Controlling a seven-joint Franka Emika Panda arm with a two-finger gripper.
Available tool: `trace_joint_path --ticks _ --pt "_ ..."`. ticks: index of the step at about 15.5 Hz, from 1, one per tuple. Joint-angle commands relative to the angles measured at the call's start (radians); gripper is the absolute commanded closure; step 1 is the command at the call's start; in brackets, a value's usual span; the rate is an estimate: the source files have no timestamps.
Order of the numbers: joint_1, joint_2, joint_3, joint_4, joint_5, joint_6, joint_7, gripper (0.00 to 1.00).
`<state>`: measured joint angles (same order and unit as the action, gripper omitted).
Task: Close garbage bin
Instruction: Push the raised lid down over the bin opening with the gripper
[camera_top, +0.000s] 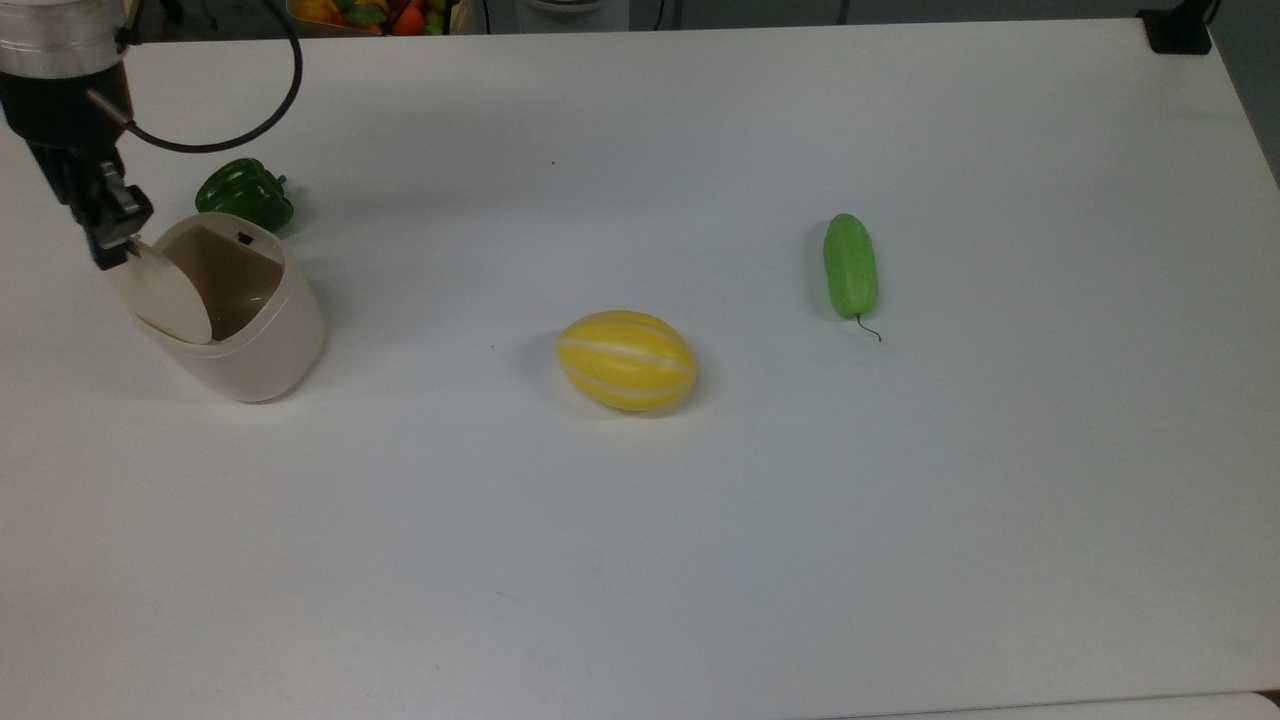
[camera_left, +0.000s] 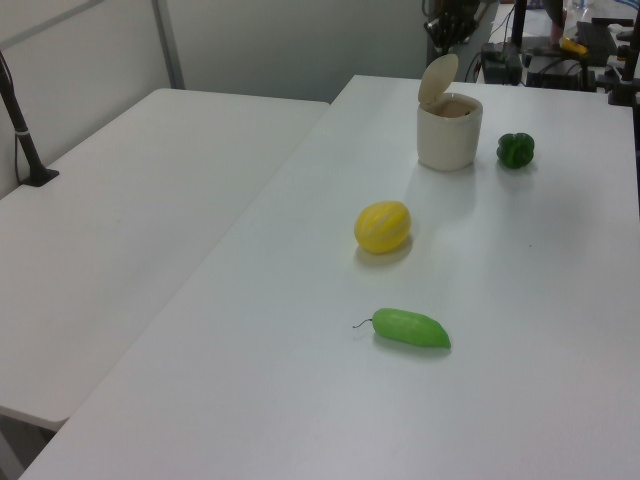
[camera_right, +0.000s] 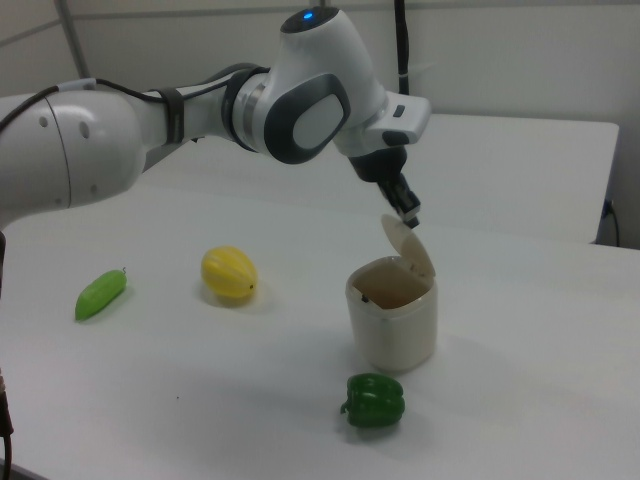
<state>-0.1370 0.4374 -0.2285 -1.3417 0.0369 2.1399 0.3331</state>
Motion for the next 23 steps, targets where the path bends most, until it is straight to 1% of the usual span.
trace_joint_path --ticks 1,2,5,7,9,10,17,19,23 --pt "0.007 -0.061 0.011 -0.053 0.008 -0.100 -0.043 1.00" --pt "0.007 -0.071 0.011 -0.065 0.008 -0.113 -0.060 1.00" --pt "0.007 -0.074 0.034 -0.126 -0.006 -0.163 -0.114 1.00" --pt "0.002 -0.072 0.034 -0.152 -0.011 -0.163 -0.118 1.00" --pt "0.002 -0.068 0.035 -0.194 -0.044 -0.158 -0.118 1.00" --pt "0.002 -0.063 0.035 -0.201 -0.045 -0.153 -0.118 1.00" --pt "0.005 -0.048 0.035 -0.212 -0.058 -0.135 -0.118 1.00" --pt "0.005 -0.061 0.035 -0.206 -0.057 -0.135 -0.120 1.00" --pt "0.008 -0.138 0.041 -0.208 -0.049 -0.147 -0.118 1.00"
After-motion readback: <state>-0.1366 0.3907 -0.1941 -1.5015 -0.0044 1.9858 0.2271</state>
